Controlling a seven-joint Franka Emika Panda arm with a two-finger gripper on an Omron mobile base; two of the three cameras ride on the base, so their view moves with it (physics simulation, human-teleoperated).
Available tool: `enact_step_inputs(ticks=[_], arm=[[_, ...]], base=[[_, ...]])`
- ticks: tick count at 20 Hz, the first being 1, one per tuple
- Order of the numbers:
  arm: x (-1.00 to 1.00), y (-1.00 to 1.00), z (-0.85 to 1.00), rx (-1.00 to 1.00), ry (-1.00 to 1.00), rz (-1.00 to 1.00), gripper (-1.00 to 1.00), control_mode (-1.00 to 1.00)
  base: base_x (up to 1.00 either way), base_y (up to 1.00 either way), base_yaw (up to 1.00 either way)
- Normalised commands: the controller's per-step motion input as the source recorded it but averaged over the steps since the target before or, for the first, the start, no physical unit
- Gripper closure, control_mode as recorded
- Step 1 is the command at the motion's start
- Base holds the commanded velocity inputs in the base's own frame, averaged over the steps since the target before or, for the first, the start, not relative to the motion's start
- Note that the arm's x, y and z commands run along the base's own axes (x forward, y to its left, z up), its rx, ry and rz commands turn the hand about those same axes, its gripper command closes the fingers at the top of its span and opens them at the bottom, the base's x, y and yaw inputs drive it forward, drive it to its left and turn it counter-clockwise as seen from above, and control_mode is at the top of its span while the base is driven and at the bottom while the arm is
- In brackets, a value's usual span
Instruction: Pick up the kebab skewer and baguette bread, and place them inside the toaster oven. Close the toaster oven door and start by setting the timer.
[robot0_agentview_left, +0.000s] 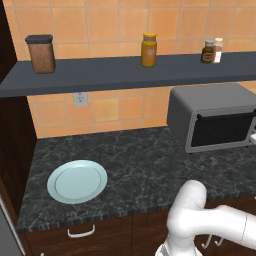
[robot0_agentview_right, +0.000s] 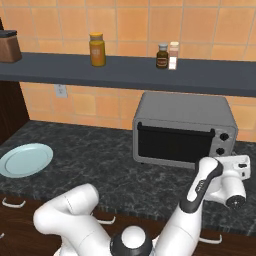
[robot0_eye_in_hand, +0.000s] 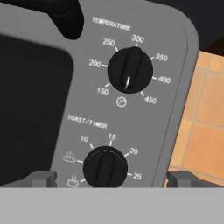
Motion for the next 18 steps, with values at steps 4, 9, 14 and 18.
enact_step_inputs(ticks=[4,9,14,18], arm=[[0.22,0.00,-0.09,0.00,0.00,0.00,-1.00,-1.00],[0.06,0.00,-0.01,0.00,0.00,0.00,-1.00,-1.00],[-0.01,0.00,0.00,0.00,0.00,0.00,-1.00,-1.00],[-0.02,0.17,0.00,0.00,0.00,0.00,-1.00,-1.00]], base=[[0.00,0.00,0.00],[0.00,0.00,0.00],[0.00,0.00,0.00],[0.00,0.00,0.00]])
